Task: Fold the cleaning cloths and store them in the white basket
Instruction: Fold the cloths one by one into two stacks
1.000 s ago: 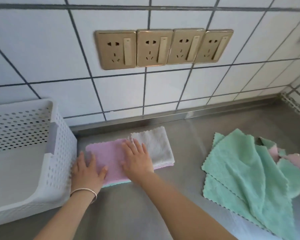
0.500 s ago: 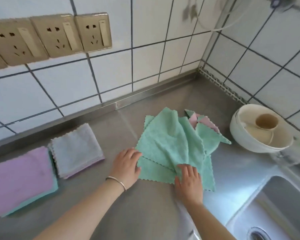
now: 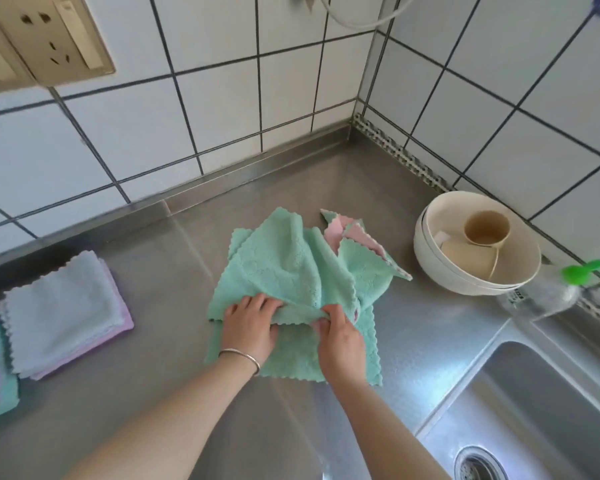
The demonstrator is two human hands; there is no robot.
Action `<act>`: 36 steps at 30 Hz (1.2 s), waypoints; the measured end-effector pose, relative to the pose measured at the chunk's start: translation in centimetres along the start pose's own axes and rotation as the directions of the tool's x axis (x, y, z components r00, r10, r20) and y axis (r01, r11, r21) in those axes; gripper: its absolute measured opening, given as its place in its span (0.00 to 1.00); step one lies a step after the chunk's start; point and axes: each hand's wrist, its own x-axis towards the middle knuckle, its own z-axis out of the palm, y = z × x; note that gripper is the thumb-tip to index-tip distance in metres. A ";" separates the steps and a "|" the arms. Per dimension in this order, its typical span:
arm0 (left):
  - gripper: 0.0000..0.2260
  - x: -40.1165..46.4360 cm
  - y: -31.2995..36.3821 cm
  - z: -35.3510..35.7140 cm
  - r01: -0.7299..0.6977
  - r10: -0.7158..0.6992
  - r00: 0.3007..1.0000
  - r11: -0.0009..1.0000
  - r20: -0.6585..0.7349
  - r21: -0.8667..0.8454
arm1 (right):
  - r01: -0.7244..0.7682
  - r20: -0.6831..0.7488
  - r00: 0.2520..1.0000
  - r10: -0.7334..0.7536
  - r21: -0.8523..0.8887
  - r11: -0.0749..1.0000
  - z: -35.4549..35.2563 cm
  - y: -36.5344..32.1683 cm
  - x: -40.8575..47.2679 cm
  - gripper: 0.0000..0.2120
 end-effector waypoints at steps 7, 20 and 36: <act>0.14 1.7 -4.6 -7.5 0.081 -0.153 0.968 0.942 -0.201 -0.325 | 0.360 0.165 0.928 -0.335 -0.163 0.918 -8.4 -2.1 3.5 0.18; 0.04 -13.5 -15.0 -25.9 0.036 -0.436 0.795 0.728 -0.421 -0.685 | 0.258 0.141 0.923 -0.359 0.467 0.846 -14.2 -15.6 -1.2 0.06; 0.09 -35.7 -22.5 -25.6 0.235 -0.514 0.852 0.543 -0.098 -0.806 | 0.030 0.608 0.658 -0.445 0.569 0.822 -2.7 -20.8 -10.1 0.38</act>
